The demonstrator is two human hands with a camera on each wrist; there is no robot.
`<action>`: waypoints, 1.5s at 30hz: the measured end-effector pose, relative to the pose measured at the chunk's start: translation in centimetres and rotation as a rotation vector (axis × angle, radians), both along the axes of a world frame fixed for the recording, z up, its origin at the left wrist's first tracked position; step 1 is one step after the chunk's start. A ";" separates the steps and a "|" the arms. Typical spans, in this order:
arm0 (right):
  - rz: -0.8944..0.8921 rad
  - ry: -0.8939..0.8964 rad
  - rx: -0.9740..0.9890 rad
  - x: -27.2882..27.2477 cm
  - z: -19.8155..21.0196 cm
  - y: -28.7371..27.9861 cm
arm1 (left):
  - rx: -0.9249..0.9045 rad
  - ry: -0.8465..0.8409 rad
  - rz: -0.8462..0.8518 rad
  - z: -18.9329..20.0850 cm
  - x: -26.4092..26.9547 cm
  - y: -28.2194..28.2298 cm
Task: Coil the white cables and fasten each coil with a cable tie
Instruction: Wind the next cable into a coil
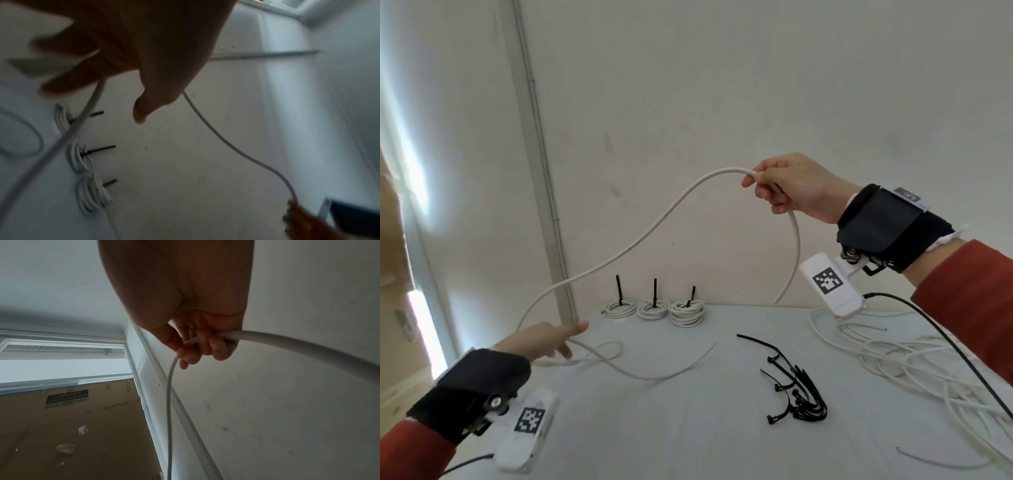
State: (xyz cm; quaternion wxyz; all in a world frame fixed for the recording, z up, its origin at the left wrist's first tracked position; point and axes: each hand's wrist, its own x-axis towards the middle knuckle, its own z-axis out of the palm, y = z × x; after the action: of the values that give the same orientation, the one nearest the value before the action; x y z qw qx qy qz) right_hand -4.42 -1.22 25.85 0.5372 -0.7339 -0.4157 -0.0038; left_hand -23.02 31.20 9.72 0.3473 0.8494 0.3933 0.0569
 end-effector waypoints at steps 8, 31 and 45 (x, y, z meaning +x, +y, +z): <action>-0.034 -0.350 -0.154 -0.9 -2.4 1.5 | 0.737 0.170 -0.016 3.6 -2.8 -1.4; -0.007 -0.099 -0.154 -0.8 -6.3 -1.3 | 0.240 -1.059 -0.478 9.1 6.8 -12.6; 0.560 0.592 0.195 -2.2 -9.2 -6.1 | 0.661 -1.071 -0.217 8.5 10.9 -9.3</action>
State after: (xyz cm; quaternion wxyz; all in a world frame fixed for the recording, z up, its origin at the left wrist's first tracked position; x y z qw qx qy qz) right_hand -6.60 -7.30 16.67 0.6806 -0.5076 -0.4247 0.3143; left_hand -12.14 21.94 18.20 0.2192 0.8005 0.0388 0.5565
